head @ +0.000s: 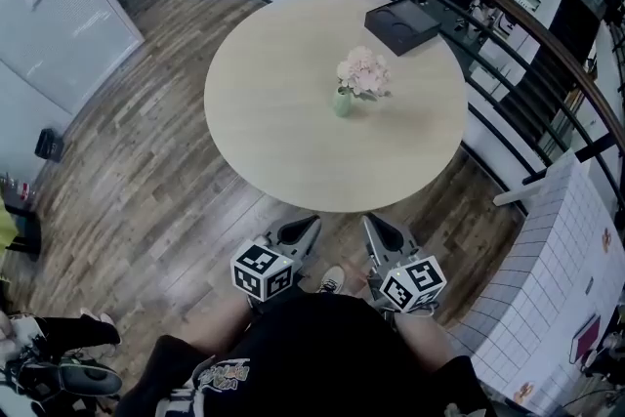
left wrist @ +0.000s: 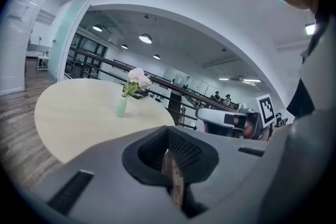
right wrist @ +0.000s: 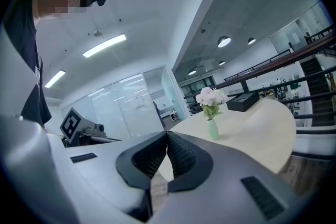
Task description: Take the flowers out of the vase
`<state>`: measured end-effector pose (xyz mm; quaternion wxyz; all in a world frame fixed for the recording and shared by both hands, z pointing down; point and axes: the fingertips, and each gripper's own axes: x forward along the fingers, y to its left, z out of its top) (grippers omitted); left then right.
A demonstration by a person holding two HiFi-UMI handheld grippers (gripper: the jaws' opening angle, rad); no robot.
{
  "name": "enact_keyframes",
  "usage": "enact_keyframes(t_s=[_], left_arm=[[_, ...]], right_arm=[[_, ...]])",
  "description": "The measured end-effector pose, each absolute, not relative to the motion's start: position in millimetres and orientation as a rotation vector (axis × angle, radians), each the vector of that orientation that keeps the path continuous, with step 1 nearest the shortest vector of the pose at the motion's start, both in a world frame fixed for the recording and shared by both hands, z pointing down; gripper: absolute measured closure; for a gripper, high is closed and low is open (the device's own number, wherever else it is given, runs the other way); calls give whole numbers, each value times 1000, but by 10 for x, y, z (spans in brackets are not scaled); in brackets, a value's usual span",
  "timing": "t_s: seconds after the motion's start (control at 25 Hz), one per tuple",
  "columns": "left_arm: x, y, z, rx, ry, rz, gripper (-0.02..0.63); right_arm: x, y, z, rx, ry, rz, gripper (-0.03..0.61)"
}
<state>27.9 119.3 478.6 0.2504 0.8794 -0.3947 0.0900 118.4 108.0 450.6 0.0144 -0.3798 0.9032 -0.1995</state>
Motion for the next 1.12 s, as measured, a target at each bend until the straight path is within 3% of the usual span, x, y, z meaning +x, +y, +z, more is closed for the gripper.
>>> enact_keyframes(t_s=[1.12], left_arm=[[-619, 504, 4658, 2472, -928, 292, 607]], right_arm=[[433, 493, 4397, -1408, 2692, -625, 557]])
